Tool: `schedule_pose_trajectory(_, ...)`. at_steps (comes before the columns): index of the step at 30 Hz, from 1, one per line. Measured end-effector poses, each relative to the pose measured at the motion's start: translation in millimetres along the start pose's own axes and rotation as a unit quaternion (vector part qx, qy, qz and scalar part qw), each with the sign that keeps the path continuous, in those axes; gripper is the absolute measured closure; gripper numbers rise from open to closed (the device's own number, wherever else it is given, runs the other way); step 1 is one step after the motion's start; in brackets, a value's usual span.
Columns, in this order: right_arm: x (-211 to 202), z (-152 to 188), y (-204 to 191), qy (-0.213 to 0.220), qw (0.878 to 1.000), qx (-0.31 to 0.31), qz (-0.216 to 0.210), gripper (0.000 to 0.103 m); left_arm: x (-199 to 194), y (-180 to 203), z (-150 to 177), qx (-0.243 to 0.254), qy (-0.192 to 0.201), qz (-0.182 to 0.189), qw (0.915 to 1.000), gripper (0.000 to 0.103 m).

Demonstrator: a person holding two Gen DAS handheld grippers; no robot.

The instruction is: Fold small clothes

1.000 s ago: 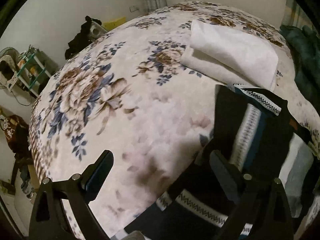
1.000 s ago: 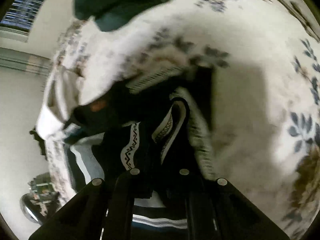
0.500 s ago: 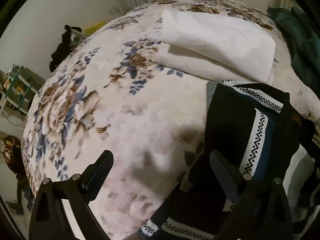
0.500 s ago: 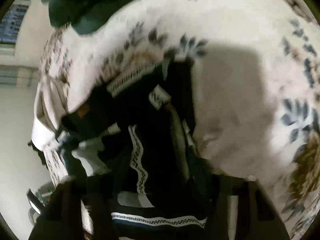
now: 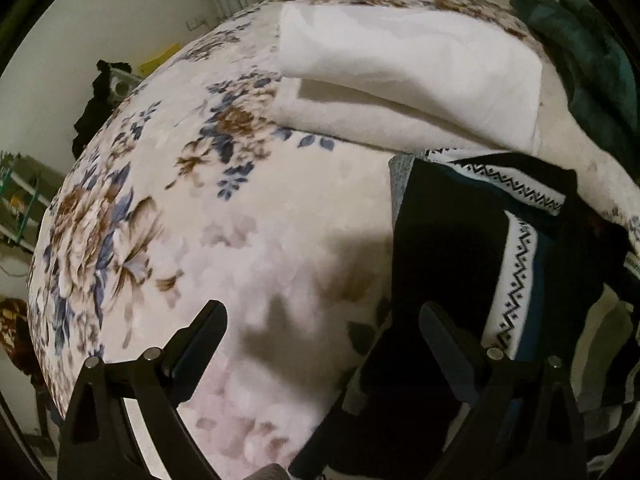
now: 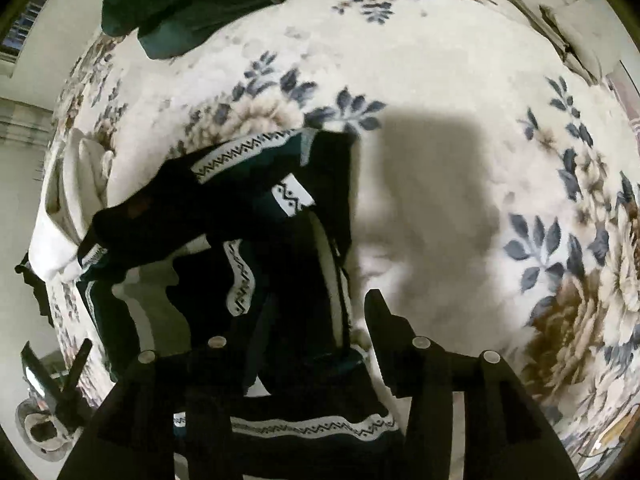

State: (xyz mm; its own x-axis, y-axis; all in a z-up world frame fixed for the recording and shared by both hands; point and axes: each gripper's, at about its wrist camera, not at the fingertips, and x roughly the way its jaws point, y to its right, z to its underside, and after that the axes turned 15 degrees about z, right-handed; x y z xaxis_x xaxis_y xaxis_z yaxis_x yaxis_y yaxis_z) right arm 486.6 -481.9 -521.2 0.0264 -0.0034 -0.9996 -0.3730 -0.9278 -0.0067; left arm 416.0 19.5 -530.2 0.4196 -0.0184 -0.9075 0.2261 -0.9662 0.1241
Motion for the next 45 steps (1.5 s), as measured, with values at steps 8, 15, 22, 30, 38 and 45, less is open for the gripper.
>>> schedule_pose_trajectory(8, 8, -4, 0, -0.033, 0.999, -0.016, 0.030, 0.053, 19, -3, 4, 0.001, -0.027, -0.001, 0.9996, 0.005)
schedule_pose_trajectory(15, -68, 16, 46, -0.019, 0.997, -0.063, -0.047, 0.053, -87, 43, 46, 0.023, 0.043, 0.011, 0.9988, 0.005)
schedule_pose_trajectory(22, -39, -27, 117, -0.063, 0.988, -0.047, -0.132, 0.053, -124, 128, 166, 0.031, 0.001, -0.032, 0.9990, 0.005)
schedule_pose_trajectory(30, 72, -93, 73, -0.131, 0.962, -0.019, -0.241, 0.053, -67, 138, 274, -0.064, -0.095, -0.102, 0.9881, 0.005)
schedule_pose_trajectory(38, 82, -107, 49, -0.087, 0.968, -0.025, -0.232, 0.097, -63, 139, 291, -0.064, -0.097, -0.119, 0.9860, 0.005)
schedule_pose_trajectory(45, 89, -132, 56, -0.083, 0.982, -0.039, -0.165, 0.097, -72, 150, 294, -0.051, -0.093, -0.107, 0.9886, 0.005)
